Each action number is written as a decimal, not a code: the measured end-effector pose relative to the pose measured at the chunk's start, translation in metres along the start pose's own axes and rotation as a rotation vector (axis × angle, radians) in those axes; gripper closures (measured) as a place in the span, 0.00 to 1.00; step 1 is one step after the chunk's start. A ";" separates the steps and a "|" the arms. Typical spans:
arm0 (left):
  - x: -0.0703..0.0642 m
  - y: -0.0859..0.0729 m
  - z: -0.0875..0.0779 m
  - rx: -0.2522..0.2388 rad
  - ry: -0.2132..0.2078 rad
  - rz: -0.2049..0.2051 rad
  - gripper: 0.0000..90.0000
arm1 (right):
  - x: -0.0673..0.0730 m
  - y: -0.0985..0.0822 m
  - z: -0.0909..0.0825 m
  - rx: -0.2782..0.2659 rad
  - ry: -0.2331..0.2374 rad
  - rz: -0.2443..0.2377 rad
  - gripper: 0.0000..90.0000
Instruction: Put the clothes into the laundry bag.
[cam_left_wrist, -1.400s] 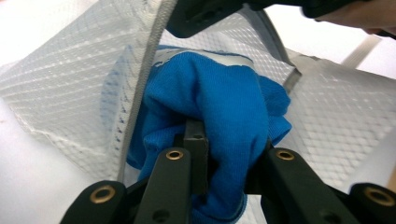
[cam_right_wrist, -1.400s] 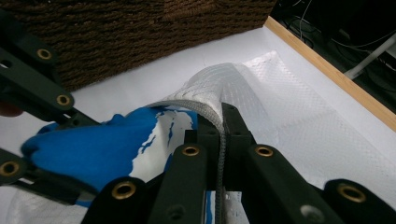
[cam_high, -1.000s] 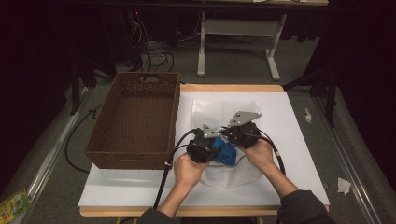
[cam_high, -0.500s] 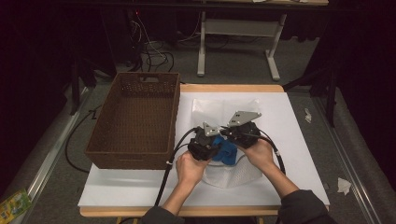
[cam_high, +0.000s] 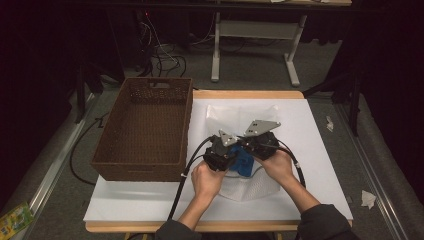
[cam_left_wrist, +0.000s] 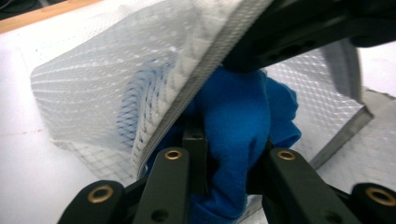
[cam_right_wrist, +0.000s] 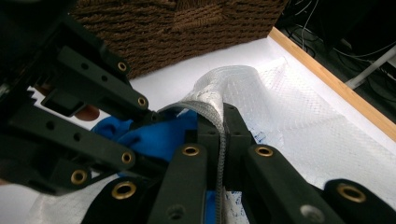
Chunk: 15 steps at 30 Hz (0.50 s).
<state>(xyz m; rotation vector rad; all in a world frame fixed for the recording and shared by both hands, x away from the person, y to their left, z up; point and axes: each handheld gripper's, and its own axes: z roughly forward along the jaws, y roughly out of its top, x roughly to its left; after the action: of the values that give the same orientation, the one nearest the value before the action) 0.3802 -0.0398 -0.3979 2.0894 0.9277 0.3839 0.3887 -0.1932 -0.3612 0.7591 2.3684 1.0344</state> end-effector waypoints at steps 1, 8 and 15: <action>-0.001 0.000 0.001 0.000 0.007 0.004 0.85 | -0.001 0.000 0.000 -0.007 0.000 -0.006 0.99; 0.006 0.004 0.016 0.047 0.063 -0.029 0.85 | 0.001 0.000 -0.001 -0.003 0.000 -0.013 0.99; 0.009 0.002 0.025 0.064 0.114 -0.021 0.84 | -0.001 -0.005 0.001 0.009 0.002 -0.003 0.99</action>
<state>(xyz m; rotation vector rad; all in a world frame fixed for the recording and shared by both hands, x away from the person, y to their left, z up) 0.4014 -0.0478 -0.4123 2.1321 1.0402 0.4721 0.3884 -0.1954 -0.3654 0.7582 2.3770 1.0239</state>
